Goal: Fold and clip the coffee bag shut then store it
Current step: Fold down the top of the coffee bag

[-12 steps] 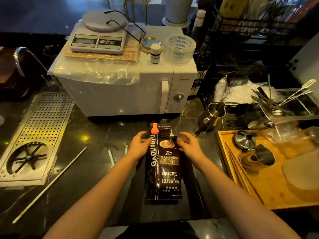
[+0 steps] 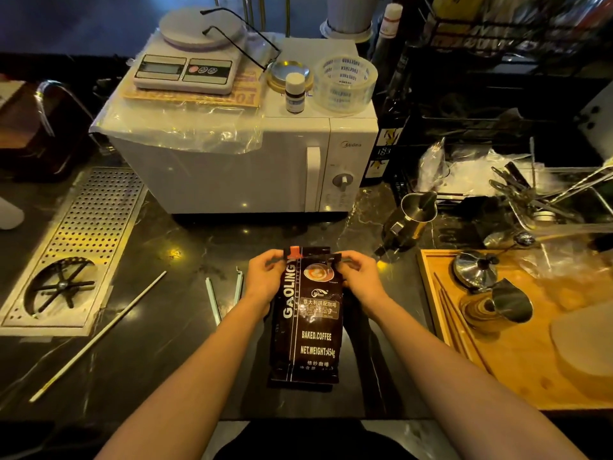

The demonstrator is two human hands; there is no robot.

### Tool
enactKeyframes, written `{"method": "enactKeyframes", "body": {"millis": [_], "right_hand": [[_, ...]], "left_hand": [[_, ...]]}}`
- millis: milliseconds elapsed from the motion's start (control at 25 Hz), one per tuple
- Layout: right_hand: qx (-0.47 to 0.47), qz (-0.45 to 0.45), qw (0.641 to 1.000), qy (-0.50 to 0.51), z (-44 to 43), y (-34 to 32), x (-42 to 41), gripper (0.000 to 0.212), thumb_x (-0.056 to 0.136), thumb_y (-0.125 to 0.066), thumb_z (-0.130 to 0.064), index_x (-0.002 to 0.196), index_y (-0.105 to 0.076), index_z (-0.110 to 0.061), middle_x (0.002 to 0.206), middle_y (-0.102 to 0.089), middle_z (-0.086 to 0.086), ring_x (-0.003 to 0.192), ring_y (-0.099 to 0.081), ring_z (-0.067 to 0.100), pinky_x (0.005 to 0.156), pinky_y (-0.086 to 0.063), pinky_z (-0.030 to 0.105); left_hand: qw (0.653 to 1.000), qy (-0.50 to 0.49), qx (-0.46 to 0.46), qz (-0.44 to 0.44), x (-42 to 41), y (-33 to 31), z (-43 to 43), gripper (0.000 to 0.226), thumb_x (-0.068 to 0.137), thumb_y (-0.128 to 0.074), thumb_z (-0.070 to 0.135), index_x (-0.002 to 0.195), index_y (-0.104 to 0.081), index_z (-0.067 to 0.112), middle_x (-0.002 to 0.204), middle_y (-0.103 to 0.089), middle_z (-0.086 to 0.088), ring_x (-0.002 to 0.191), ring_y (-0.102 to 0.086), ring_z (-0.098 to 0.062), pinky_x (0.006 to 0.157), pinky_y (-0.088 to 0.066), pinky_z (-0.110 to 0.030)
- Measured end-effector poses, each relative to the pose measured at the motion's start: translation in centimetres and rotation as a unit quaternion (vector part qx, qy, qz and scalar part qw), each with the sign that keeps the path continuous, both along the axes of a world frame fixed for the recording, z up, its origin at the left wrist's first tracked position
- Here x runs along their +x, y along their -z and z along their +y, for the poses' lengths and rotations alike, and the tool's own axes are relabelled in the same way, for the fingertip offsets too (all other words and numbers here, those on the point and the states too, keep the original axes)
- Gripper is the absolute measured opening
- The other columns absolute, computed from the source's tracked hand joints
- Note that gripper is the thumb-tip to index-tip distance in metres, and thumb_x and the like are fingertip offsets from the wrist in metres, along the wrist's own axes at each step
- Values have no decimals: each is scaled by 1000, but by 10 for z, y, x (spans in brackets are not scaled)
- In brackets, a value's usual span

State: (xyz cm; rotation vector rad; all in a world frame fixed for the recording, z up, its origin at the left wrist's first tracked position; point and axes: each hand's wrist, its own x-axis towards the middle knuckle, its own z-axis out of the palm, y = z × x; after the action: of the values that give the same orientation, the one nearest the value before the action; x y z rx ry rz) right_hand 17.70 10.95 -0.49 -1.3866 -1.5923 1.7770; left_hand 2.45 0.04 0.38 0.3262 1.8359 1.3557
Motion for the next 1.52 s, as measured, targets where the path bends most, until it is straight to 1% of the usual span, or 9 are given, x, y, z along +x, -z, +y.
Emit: {"method": "enactKeyframes", "body": {"millis": [240,480,760,920,1000,1200,1320,1400,1520], "right_hand": [[80,42,996,16,-14,-32,9,24,91,-53,8,89,-70,-9,85,-73,0,76,-71,5,63,-57,18],[146,107,983,33,-32,-67,26,27,88,-57,10,89,-74,-11,88,-74,-1,85,-71,4,68,-57,18],[178,130,975,29,-61,-77,47,31,90,-58,4,91,-74,-23,87,-75,-15,94,-70,6,77,-55,17],[204,111,972,32,-71,-77,47,20,85,-70,-8,93,-73,-26,90,-74,-11,88,-69,11,77,-58,26],[201,102,974,34,-72,-75,44,22,85,-71,-8,95,-71,-28,89,-72,-8,86,-68,11,75,-59,29],[218,53,974,30,-68,-74,38,25,85,-68,-6,96,-67,-28,86,-68,-4,82,-65,9,75,-57,29],[224,48,973,38,-66,-75,35,24,83,-69,-2,86,-68,-26,77,-66,-9,74,-62,2,71,-53,22],[226,46,972,41,-67,-76,33,25,84,-68,-2,84,-66,-27,76,-65,-9,73,-61,-1,69,-51,19],[201,67,975,62,-73,-76,28,27,87,-65,-2,83,-62,-28,79,-65,-8,77,-63,0,71,-53,22]], "left_hand": [[996,18,83,19,3,-25,-21,30,94,-48,-7,82,-69,11,89,-71,-5,78,-71,-9,63,-56,-19],[982,56,141,109,2,-55,-36,36,92,-50,-11,75,-72,12,97,-71,2,100,-67,-12,76,-57,-20],[974,78,159,144,16,-66,-59,34,91,-50,-9,75,-73,11,90,-74,10,93,-68,-1,79,-53,-17],[969,84,167,163,26,-69,-64,5,84,-70,4,84,-71,10,89,-71,6,83,-67,-4,75,-57,-23],[967,77,159,184,32,-69,-61,10,82,-75,12,88,-67,15,85,-70,5,79,-67,-5,72,-57,-24],[936,160,119,289,26,-68,-54,27,86,-70,15,112,-65,24,99,-68,15,98,-63,2,84,-49,-9],[903,236,82,349,13,-76,-48,16,87,-69,16,102,-72,22,93,-70,15,97,-61,6,82,-42,-2],[904,246,65,343,12,-79,-43,11,87,-69,21,98,-72,23,90,-71,14,93,-62,5,80,-43,-4],[955,143,98,241,32,-72,-37,8,84,-73,30,90,-70,26,86,-72,9,84,-68,-4,75,-56,-24]]}}
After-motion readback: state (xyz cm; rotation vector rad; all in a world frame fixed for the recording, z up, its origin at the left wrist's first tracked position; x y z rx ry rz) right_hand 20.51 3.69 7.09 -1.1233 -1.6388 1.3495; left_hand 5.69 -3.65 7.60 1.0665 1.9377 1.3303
